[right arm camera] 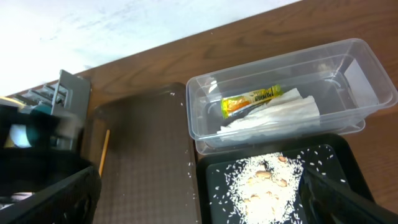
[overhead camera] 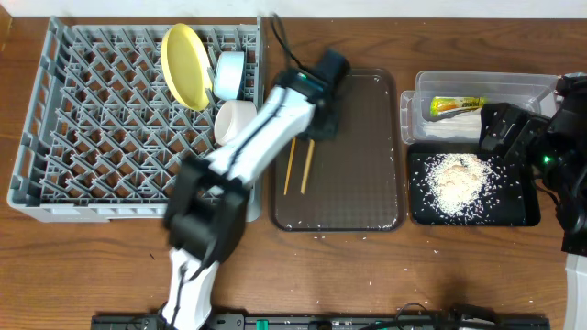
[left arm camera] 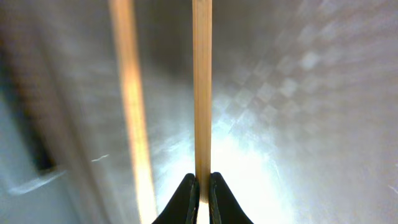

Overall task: Sort waste into correct bins and load items into the dishwasher
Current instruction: 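Grasp the wooden chopsticks and carry them toward the dish rack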

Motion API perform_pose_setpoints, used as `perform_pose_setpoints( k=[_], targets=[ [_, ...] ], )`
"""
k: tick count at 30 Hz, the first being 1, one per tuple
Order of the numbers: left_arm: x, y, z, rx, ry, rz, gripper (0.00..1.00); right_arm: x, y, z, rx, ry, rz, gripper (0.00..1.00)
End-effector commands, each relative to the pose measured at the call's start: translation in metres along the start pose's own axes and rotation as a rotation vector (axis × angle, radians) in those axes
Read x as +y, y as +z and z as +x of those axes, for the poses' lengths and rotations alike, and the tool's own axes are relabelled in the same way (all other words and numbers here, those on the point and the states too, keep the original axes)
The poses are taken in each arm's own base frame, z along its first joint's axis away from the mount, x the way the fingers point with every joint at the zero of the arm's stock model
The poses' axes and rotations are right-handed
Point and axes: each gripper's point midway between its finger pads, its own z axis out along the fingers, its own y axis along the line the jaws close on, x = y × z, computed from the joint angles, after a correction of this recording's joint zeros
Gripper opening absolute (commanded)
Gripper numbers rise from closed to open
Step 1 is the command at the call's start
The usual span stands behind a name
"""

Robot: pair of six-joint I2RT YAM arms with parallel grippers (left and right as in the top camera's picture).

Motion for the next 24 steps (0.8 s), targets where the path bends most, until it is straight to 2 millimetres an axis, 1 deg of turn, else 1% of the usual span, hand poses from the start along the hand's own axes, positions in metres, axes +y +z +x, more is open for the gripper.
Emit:
perform_pose_setpoints(
  k=[1,3,5,6,8,10,14,16,20,22,24],
  targets=[
    [0.043,-0.088,-0.032,-0.209,0.000,-0.098,0.08,-0.001,-0.003,-0.003,-0.012,0.011,0.005,0.99],
    [0.077,-0.119,-0.035,-0.266,-0.016,-0.199,0.08,-0.001,-0.003,-0.003,-0.012,0.011,0.005,0.99],
    [0.112,-0.140,-0.033,-0.290,-0.041,-0.300,0.08,-0.001,-0.003,-0.004,-0.012,0.011,0.005,0.99],
    [0.127,-0.146,-0.031,-0.289,-0.059,-0.345,0.08,-0.001,-0.003,-0.003,-0.012,0.011,0.005,0.99],
    [0.156,-0.151,-0.025,-0.267,-0.099,-0.420,0.08,-0.001,-0.003,-0.004,-0.012,0.011,0.005,0.99],
    [0.180,-0.147,-0.019,-0.235,-0.137,-0.467,0.08,-0.001,-0.003,-0.004,-0.012,0.011,0.005,0.99],
    [0.219,-0.125,-0.007,-0.168,-0.203,-0.507,0.08,-0.001,-0.003,-0.004,-0.012,0.011,0.005,0.99],
    [0.235,-0.112,0.000,-0.129,-0.231,-0.522,0.08,-0.001,-0.003,-0.004,-0.012,0.011,0.005,0.99],
    [0.255,-0.093,0.013,-0.059,-0.262,-0.543,0.08,-0.001,-0.003,-0.004,-0.012,0.011,0.005,0.99],
    [0.257,-0.089,0.014,-0.048,-0.265,-0.545,0.17,-0.001,-0.003,-0.004,-0.012,0.011,0.005,0.99],
    [0.258,-0.087,0.013,-0.048,-0.265,-0.545,0.31,-0.001,-0.003,-0.003,-0.012,0.011,0.005,0.99]
  ],
)
